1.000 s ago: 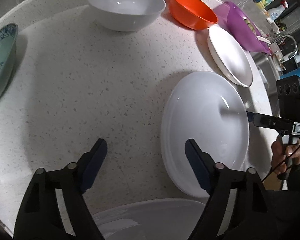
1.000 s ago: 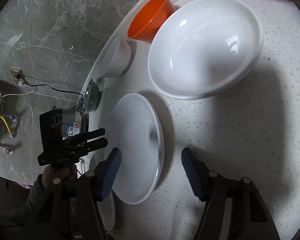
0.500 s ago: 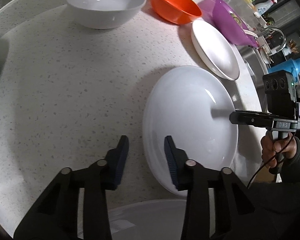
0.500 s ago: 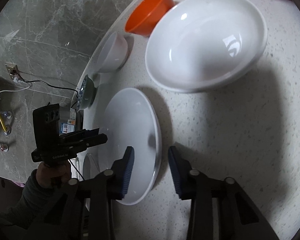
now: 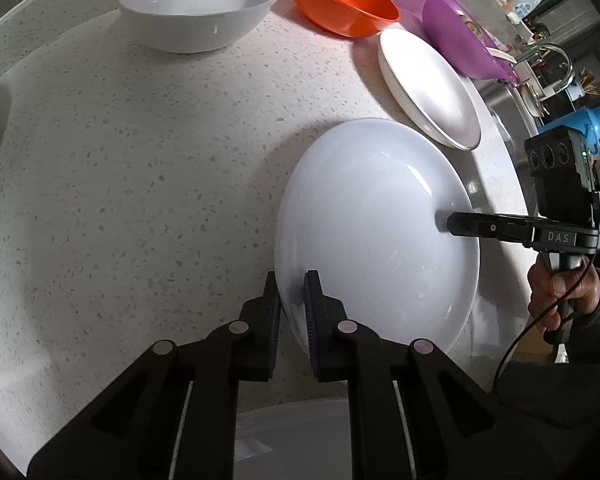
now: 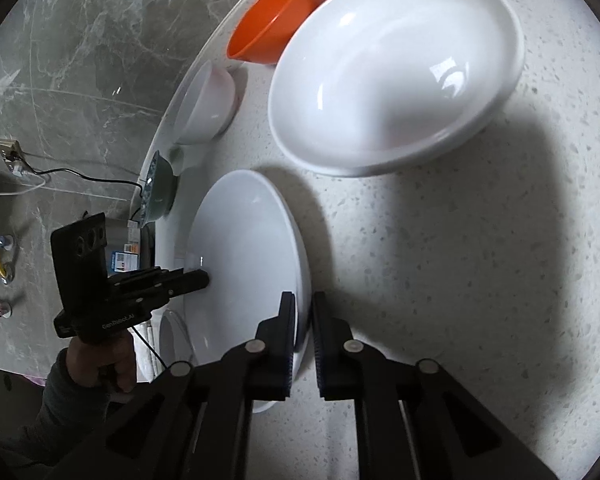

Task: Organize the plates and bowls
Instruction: 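Close the left gripper on the white plate rim while the right gripper grips it too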

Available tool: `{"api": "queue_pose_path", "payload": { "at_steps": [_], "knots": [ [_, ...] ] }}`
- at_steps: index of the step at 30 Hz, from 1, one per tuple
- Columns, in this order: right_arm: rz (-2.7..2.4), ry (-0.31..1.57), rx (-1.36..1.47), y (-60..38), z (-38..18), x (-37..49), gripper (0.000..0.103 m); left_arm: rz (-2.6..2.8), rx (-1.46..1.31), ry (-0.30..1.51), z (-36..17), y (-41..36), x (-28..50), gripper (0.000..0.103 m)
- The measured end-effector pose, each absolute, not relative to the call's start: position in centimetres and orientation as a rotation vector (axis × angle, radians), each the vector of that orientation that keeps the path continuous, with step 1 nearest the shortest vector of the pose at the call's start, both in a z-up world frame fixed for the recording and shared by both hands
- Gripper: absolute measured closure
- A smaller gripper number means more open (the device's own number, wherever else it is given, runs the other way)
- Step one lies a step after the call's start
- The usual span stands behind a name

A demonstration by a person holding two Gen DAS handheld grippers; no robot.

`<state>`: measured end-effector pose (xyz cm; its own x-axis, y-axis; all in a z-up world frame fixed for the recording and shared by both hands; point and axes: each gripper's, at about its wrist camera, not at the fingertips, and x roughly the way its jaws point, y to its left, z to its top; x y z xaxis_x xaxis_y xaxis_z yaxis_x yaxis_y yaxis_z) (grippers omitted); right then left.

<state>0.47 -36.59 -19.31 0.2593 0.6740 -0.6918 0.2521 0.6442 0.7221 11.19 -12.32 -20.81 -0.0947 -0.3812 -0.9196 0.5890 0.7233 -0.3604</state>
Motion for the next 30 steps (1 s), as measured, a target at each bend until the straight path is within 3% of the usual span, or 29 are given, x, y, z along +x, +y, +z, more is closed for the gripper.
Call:
{"api": "queue_pose_path", "payload": {
  "at_steps": [18, 30],
  "knots": [
    [0.289, 1.315, 0.908, -37.0, -18.9, 0.5, 0.093, -0.796, 0.137, 1.483, -19.8, -12.2, 11.9, 0.093],
    [0.377, 1.286, 0.863, -34.0, -12.6, 1.4, 0.093, -0.741, 0.113, 1.422, -13.0, -7.6, 10.2, 0.093]
  ]
}}
